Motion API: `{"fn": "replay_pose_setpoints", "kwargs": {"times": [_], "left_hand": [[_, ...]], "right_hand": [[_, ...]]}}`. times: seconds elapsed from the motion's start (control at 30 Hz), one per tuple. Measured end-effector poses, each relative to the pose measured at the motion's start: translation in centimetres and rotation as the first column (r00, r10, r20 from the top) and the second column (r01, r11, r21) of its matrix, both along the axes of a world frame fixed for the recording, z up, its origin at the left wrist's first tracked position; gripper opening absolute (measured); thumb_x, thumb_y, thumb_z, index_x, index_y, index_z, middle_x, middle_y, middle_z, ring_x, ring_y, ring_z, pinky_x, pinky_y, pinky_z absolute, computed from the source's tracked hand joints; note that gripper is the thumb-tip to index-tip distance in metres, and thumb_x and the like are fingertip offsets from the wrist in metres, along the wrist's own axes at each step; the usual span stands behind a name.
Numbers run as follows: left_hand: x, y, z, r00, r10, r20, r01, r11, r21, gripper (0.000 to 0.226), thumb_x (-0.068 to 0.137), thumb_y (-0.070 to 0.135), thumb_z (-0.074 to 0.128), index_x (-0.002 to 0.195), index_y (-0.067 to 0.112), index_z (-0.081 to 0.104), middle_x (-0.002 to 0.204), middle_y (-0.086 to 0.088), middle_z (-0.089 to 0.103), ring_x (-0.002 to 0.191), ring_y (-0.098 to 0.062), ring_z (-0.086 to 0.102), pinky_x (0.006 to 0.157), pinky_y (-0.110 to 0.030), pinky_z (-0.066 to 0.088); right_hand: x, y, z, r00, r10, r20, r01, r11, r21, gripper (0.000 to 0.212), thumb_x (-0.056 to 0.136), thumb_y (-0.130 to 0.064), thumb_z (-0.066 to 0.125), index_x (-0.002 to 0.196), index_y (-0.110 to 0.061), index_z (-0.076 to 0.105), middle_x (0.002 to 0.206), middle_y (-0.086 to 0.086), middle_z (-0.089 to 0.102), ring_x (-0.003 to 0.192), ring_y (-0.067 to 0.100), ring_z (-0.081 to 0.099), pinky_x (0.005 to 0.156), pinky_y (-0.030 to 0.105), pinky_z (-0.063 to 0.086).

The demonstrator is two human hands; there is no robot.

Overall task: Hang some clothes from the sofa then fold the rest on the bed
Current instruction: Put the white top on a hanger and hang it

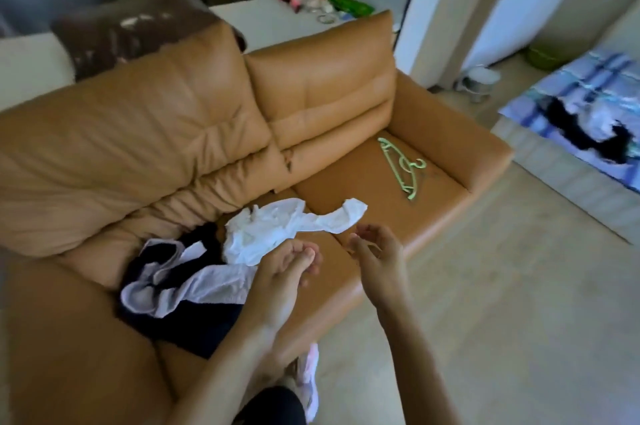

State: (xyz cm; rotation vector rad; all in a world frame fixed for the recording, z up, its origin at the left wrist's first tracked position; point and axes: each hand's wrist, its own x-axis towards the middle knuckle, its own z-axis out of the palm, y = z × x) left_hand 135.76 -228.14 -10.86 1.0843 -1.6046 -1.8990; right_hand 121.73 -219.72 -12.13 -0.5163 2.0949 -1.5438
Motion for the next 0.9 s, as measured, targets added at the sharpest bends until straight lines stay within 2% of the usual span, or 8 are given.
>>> {"fn": "replay_pose_setpoints", "kwargs": {"times": [0.13,0.27,0.4,0.47,0.6,0.67,0.8,0.9], "left_hand": [[-3.7,-4.3,-3.5,0.994,0.104,0.029,-0.106,0.992,0.074,0.02,0.1,0.017,0.057,0.095,0.002,0.069,0.091,-0.008,0.072,0.085,-0.019,0.065,0.073,-0.028,0.047],[-7.6,-9.5,-5.8,0.984,0.174,0.038,-0.177,0.974,0.138,0.032,0.081,0.037,0.058,0.09,0.009,0.07,0.086,-0.003,0.071,0.083,-0.018,0.065,0.072,-0.028,0.047],[-10.5,-14.1,-7.7,0.969,0.233,0.076,-0.243,0.957,0.157,0.026,0.082,0.038,0.058,0.088,0.015,0.069,0.091,-0.008,0.072,0.084,-0.016,0.066,0.076,-0.028,0.047],[-11.7,-15.9,-9.3,0.958,0.247,0.145,-0.27,0.948,0.169,0.024,0.086,0.04,0.06,0.09,0.019,0.069,0.095,-0.003,0.073,0.09,-0.015,0.07,0.083,-0.031,0.048],[-13.6,-18.9,-15.4,0.927,0.243,0.285,-0.299,0.938,0.174,0.022,0.088,0.044,0.057,0.093,0.025,0.069,0.099,0.004,0.073,0.094,-0.011,0.07,0.089,-0.034,0.049],[-14.5,-19.7,-18.8,0.902,0.242,0.358,-0.309,0.94,0.143,0.023,0.092,0.043,0.054,0.097,0.025,0.067,0.098,0.005,0.071,0.096,-0.012,0.068,0.087,-0.032,0.05],[-16.5,-21.3,-26.5,0.82,0.26,0.509,-0.345,0.935,0.078,0.016,0.098,0.029,0.058,0.103,0.015,0.065,0.095,0.009,0.065,0.086,-0.003,0.06,0.074,-0.015,0.042],[-17.8,-22.6,-33.9,0.73,0.266,0.63,-0.351,0.936,0.011,0.022,0.094,0.031,0.062,0.112,0.017,0.062,0.114,0.0,0.063,0.1,-0.013,0.061,0.089,-0.03,0.049]], "right_hand": [[-3.6,-5.9,-3.5,0.989,0.138,0.05,-0.142,0.985,0.1,0.033,0.072,-0.046,0.064,0.101,-0.031,0.065,0.098,-0.01,0.072,0.093,0.013,0.071,0.088,0.052,0.056],[-8.0,-10.6,-6.0,0.96,0.266,0.09,-0.279,0.939,0.199,0.017,0.086,-0.019,0.069,0.1,-0.029,0.065,0.092,-0.017,0.072,0.088,0.011,0.071,0.087,0.045,0.057],[-12.2,-15.3,-8.0,0.938,0.331,0.099,-0.346,0.902,0.26,0.018,0.089,-0.018,0.067,0.105,-0.024,0.066,0.095,-0.008,0.074,0.09,0.011,0.071,0.086,0.041,0.058],[-13.4,-17.7,-9.3,0.925,0.355,0.133,-0.379,0.881,0.282,0.016,0.091,-0.019,0.066,0.106,-0.023,0.065,0.09,-0.008,0.075,0.091,0.012,0.071,0.086,0.04,0.057],[-15.2,-22.0,-13.8,0.883,0.416,0.219,-0.467,0.826,0.315,0.018,0.089,-0.023,0.066,0.106,-0.024,0.065,0.092,-0.02,0.072,0.096,0.019,0.072,0.091,0.048,0.056],[-16.2,-23.7,-16.5,0.863,0.438,0.253,-0.502,0.8,0.329,0.015,0.091,-0.02,0.065,0.105,-0.025,0.065,0.09,-0.018,0.073,0.096,0.021,0.072,0.091,0.051,0.056],[-18.1,-27.0,-23.5,0.825,0.475,0.305,-0.563,0.737,0.374,0.011,0.096,-0.017,0.062,0.094,-0.028,0.064,0.085,-0.015,0.073,0.096,0.024,0.071,0.09,0.053,0.056],[-19.4,-28.8,-29.1,0.774,0.518,0.365,-0.632,0.674,0.383,0.011,0.091,-0.022,0.059,0.096,-0.031,0.063,0.081,-0.01,0.074,0.098,0.026,0.071,0.091,0.054,0.056]]}}
